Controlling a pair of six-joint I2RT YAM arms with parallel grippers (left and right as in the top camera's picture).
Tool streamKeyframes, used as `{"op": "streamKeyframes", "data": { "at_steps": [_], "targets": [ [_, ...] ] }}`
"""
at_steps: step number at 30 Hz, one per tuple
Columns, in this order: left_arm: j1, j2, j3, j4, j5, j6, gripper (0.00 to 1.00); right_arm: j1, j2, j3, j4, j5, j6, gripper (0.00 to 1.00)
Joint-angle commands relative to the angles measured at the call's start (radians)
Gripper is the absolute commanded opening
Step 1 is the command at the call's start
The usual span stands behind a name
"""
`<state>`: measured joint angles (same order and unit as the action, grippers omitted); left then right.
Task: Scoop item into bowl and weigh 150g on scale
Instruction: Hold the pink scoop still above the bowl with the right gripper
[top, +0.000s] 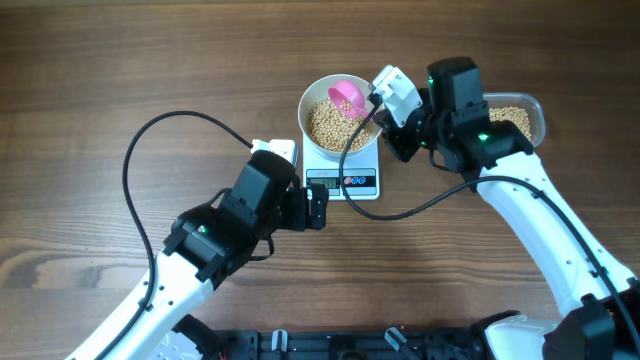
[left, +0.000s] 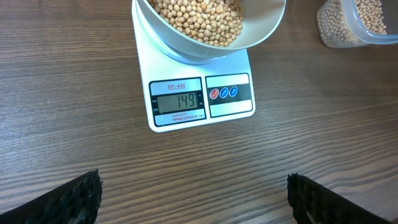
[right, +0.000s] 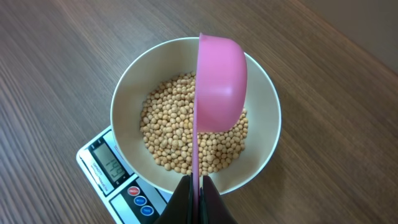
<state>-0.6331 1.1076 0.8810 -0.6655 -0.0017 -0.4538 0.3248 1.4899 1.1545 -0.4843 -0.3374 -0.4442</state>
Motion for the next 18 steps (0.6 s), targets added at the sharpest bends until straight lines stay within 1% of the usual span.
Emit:
{"op": "streamKeyframes", "data": {
  "at_steps": [1,5,7,10,12,18],
  "targets": [
    [-0.005,0.002,0.005,0.003,0.005,-0.006,1.00,0.003,-0.022,0.017,0.003,-0.003,-0.025,0.04],
    [-0.005,0.002,0.005,0.003,0.005,-0.006,1.00,0.003,-0.022,0.017,-0.002,0.002,-0.028,0.04],
    [-0.005,0.002,0.005,0.003,0.005,-0.006,1.00,0.003,-0.022,0.017,0.002,0.046,-0.042,0.04],
    [-0.005,0.002,0.005,0.003,0.005,-0.006,1.00,0.003,-0.022,0.017,0.002,-0.025,-0.020,0.04],
    [-0.005,0.002,0.005,0.003,0.005,-0.006,1.00,0.003,-0.022,0.017,0.005,-0.029,0.004,0.04],
    [-0.005,0.002,0.005,0.003,0.005,-0.006,1.00,0.006,-0.022,0.017,-0.009,-0.021,0.008,0.04]
  ]
}}
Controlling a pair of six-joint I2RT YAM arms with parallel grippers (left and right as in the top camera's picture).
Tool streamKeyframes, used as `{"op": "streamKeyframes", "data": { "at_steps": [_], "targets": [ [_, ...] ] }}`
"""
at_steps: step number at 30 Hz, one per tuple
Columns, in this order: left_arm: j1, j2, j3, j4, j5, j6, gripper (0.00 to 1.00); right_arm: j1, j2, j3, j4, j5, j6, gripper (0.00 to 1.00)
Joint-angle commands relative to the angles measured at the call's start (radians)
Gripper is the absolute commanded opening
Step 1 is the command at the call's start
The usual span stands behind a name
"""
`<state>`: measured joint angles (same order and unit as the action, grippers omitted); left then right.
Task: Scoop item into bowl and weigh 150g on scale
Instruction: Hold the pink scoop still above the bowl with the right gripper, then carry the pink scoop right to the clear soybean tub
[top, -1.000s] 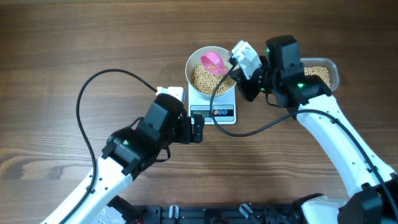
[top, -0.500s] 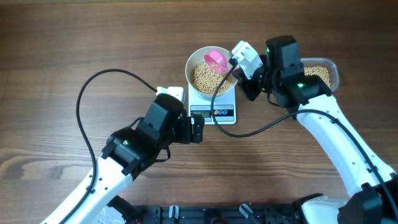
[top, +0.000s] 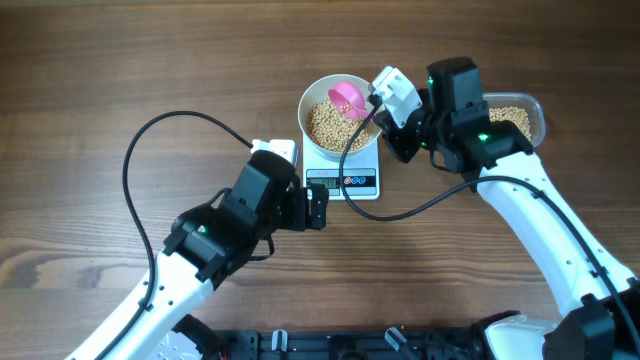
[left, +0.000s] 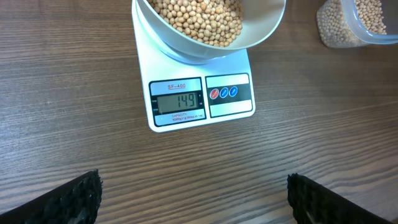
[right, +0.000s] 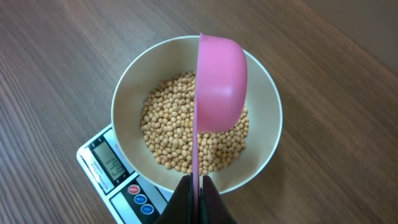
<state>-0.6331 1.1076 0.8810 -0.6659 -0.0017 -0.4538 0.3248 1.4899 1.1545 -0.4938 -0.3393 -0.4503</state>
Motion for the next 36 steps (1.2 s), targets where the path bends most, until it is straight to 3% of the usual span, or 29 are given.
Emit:
{"op": "streamKeyframes", "data": {
  "at_steps": [1,10,13,24,28,33,36],
  "targets": [
    [-0.005,0.002,0.005,0.003,0.005,-0.006,1.00,0.006,-0.022,0.017,0.004,-0.020,0.043,0.04],
    [-0.005,0.002,0.005,0.003,0.005,-0.006,1.00,0.005,-0.022,0.017,0.026,0.006,0.032,0.04],
    [-0.005,0.002,0.005,0.003,0.005,-0.006,1.00,0.006,-0.022,0.017,0.017,0.007,-0.058,0.04],
    [-0.005,0.002,0.005,0.003,0.005,-0.006,1.00,0.006,-0.022,0.017,0.029,0.006,-0.111,0.04],
    [-0.005,0.002,0.005,0.003,0.005,-0.006,1.00,0.006,-0.022,0.017,0.024,0.003,-0.087,0.04],
    [-0.005,0.002,0.005,0.003,0.005,-0.006,1.00,0.006,-0.022,0.017,0.024,-0.002,0.089,0.04],
    [-0.005,0.002,0.005,0.003,0.005,-0.006,1.00,0.006,-0.022,0.017,0.020,-0.028,0.073,0.04]
  ]
}}
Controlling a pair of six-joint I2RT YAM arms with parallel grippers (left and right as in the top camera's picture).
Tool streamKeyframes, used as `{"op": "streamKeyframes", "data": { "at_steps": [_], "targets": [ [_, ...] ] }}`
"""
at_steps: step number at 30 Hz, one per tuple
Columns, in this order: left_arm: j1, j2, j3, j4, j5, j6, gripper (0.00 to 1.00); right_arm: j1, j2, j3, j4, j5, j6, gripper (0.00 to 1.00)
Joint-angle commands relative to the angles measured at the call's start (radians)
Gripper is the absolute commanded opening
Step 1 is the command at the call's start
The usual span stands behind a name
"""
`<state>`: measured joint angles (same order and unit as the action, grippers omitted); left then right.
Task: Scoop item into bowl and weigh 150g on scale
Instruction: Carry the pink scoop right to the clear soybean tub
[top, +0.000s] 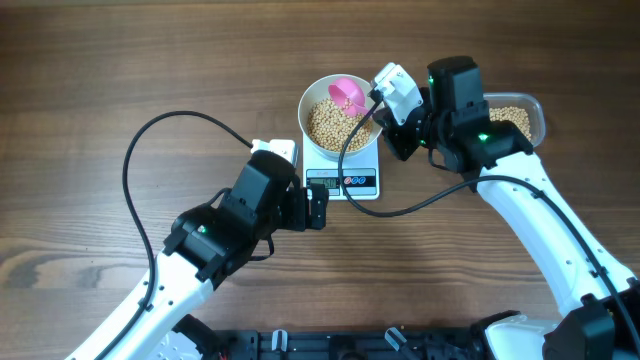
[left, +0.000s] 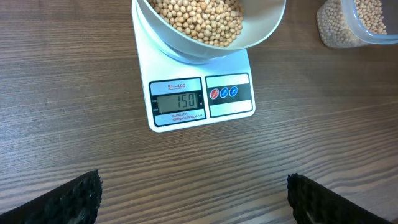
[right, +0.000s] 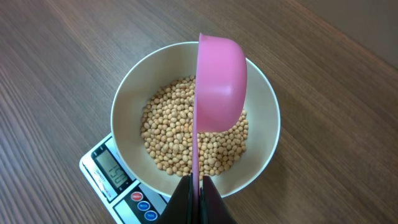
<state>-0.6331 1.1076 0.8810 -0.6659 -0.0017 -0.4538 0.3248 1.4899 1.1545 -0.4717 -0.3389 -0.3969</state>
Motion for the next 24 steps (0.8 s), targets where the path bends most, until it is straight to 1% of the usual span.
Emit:
{"op": "streamKeyframes", "data": {
  "at_steps": [1,2,5,6,8,14,17,20,22,24],
  "targets": [
    [-0.005,0.002,0.005,0.003,0.005,-0.006,1.00,0.006,-0.022,0.017,-0.006,-0.024,-0.058,0.04],
    [-0.005,0.002,0.005,0.003,0.005,-0.006,1.00,0.006,-0.022,0.017,-0.005,-0.024,-0.055,0.04],
    [-0.005,0.002,0.005,0.003,0.005,-0.006,1.00,0.006,-0.022,0.017,-0.003,-0.025,0.014,0.04],
    [-0.005,0.002,0.005,0.003,0.005,-0.006,1.00,0.006,-0.022,0.017,-0.003,-0.035,0.097,0.04],
    [-0.005,0.002,0.005,0.003,0.005,-0.006,1.00,0.006,-0.022,0.017,0.005,-0.067,0.208,0.04],
    [-0.005,0.002,0.005,0.003,0.005,-0.006,1.00,-0.045,-0.074,0.017,0.049,-0.089,0.413,0.04],
    [-0.005,0.002,0.005,0.003,0.005,-0.006,1.00,-0.124,-0.135,0.017,0.049,-0.089,0.504,0.04],
    [-0.005,0.002,0.005,0.003,0.005,-0.006,1.00,-0.264,-0.194,0.017,0.029,-0.145,0.510,0.04],
    [-0.005,0.002,0.005,0.003,0.005,-0.006,1.00,-0.382,-0.205,0.017,-0.011,-0.196,0.543,0.04],
    [-0.005,0.002,0.005,0.003,0.005,-0.006,1.00,-0.462,-0.204,0.017,-0.063,-0.229,0.557,0.04]
  ]
}}
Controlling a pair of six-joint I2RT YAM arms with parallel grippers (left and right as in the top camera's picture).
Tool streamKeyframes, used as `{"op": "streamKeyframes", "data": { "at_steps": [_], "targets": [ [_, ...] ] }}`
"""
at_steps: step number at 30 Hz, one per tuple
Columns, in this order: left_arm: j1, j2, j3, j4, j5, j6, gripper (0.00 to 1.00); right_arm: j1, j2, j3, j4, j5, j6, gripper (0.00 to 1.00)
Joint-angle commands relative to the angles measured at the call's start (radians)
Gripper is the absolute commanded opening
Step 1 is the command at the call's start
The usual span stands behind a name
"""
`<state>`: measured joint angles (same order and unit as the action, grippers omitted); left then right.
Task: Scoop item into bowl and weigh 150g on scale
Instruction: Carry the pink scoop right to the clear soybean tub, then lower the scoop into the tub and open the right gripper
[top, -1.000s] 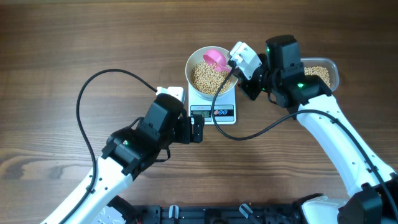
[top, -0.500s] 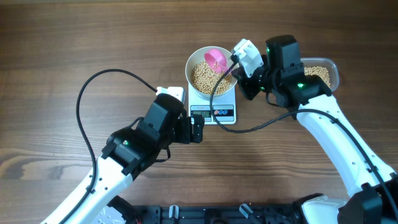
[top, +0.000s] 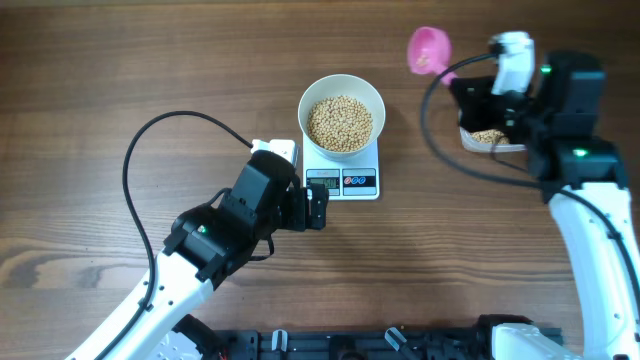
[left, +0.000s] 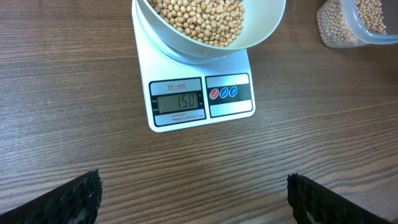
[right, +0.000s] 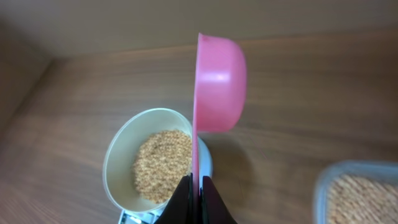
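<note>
A white bowl (top: 341, 122) of soybeans sits on the white scale (top: 343, 183). The scale's display (left: 180, 101) reads 150. My right gripper (right: 196, 198) is shut on the handle of the pink scoop (top: 428, 48). It holds the scoop on edge in the air, right of the bowl and farther back, clear of it. My left gripper (left: 193, 202) hangs open over bare wood in front of the scale, with nothing between its fingers.
A clear container of soybeans (top: 488, 137) stands right of the scale, partly hidden under my right arm; the container (left: 357, 22) shows in the left wrist view's corner. A black cable (top: 150, 170) loops over the table on the left.
My right gripper has moved the scoop from over the bowl to the right and farther back, clear of it. The display still reads 150. The left arm has not moved.
The scoop was held tilted over the bowl with the scale reading 149 at the first two moments. Then the reading was 150 with the scoop still over the bowl. Now the scoop is away to the right and the reading holds.
</note>
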<state>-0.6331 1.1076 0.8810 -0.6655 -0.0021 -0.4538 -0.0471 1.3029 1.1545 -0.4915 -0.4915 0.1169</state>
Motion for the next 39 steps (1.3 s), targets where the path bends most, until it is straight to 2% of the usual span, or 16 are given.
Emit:
{"op": "streamKeyframes", "data": {
  "at_steps": [1,5,9,18,24,25,27,29,30,33,35,39],
  "targets": [
    [-0.005,0.002,0.005,0.003,0.005,-0.006,1.00,-0.137,-0.018,0.017,-0.081,-0.078,0.042,0.04],
    [-0.005,0.002,0.005,0.003,0.005,-0.006,1.00,-0.261,-0.018,0.017,-0.191,-0.027,0.003,0.04],
    [-0.005,0.002,0.005,0.003,0.005,-0.006,1.00,-0.294,-0.016,0.015,-0.292,0.233,-0.013,0.04],
    [-0.005,0.002,0.005,0.003,0.005,-0.006,1.00,-0.294,0.150,0.015,-0.277,0.233,0.022,0.04],
    [-0.005,0.002,0.005,0.003,0.005,-0.006,1.00,-0.294,0.169,0.015,-0.265,0.233,0.025,0.05],
    [-0.005,0.002,0.005,0.003,0.005,-0.006,1.00,-0.294,0.170,0.015,-0.259,0.233,0.024,0.14],
    [-0.005,0.002,0.005,0.003,0.005,-0.006,1.00,-0.294,0.176,0.015,-0.249,0.233,0.026,0.19],
    [-0.005,0.002,0.005,0.003,0.005,-0.006,1.00,-0.294,0.179,0.015,-0.251,0.229,0.027,0.35],
    [-0.005,0.002,0.005,0.003,0.005,-0.006,1.00,-0.294,0.179,0.015,-0.249,0.230,0.045,0.51],
    [-0.005,0.002,0.005,0.003,0.005,-0.006,1.00,-0.294,0.178,0.016,-0.222,0.230,0.046,0.73],
    [-0.005,0.002,0.005,0.003,0.005,-0.006,1.00,-0.294,0.169,0.018,-0.206,0.230,0.047,1.00],
    [-0.005,0.002,0.005,0.003,0.006,-0.006,1.00,-0.294,0.075,0.018,-0.161,0.238,0.040,1.00]
  ]
}}
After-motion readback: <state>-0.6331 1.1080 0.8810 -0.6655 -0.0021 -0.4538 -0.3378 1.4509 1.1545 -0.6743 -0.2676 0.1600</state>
